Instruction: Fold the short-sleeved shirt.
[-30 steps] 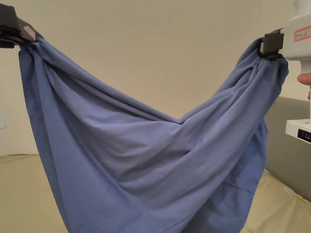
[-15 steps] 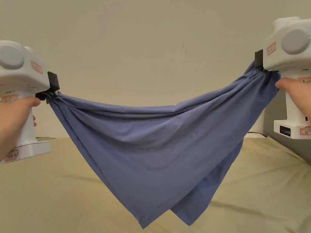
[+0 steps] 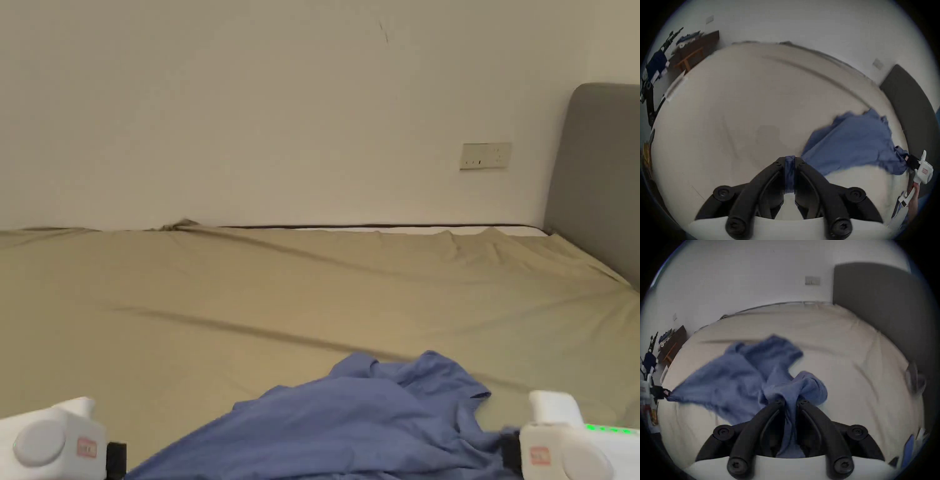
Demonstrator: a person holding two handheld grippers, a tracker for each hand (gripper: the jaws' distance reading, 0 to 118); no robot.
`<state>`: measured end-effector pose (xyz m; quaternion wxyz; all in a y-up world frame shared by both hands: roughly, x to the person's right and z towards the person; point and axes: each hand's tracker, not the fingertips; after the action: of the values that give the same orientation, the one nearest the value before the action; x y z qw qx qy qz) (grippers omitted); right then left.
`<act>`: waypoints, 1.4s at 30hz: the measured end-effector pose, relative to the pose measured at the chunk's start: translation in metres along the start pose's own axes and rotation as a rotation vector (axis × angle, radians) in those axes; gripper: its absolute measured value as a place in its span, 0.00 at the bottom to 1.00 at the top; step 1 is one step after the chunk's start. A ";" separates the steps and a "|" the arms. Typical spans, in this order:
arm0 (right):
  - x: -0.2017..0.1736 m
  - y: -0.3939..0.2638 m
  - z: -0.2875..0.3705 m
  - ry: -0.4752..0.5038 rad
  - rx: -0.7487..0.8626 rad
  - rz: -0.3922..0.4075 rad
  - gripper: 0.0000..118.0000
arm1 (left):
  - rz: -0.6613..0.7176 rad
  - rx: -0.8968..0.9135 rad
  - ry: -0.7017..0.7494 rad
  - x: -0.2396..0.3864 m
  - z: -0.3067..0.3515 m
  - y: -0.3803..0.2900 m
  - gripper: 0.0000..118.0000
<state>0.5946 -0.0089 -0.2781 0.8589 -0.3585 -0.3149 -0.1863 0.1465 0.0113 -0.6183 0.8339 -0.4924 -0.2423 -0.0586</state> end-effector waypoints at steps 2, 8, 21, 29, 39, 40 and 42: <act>0.015 -0.025 0.012 0.013 0.018 0.012 0.11 | 0.038 -0.002 -0.056 -0.026 0.000 -0.007 0.06; 0.030 -0.063 0.088 0.077 0.047 0.037 0.11 | 0.012 0.069 -0.117 -0.046 0.056 -0.019 0.06; 0.073 -0.216 0.221 0.097 -0.108 0.130 0.11 | -0.090 -0.043 -0.064 -0.068 0.151 -0.191 0.06; 0.060 -0.220 0.251 0.078 -0.110 0.217 0.92 | -0.077 -0.032 -0.043 -0.076 0.173 -0.235 0.81; 0.022 -0.244 0.371 0.063 0.091 0.163 0.45 | 0.059 0.286 0.005 -0.037 0.327 -0.321 0.38; 0.015 -0.248 0.371 0.016 0.083 0.143 0.02 | 0.087 0.236 -0.049 -0.037 0.324 -0.323 0.00; 0.011 -0.257 0.377 0.054 0.102 0.138 0.02 | 0.071 0.200 -0.055 -0.036 0.321 -0.324 0.00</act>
<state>0.3086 0.0933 0.0624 0.8949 -0.3299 -0.2755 -0.1201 -0.1051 0.1142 -0.2504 0.8734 -0.4166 -0.2523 0.0091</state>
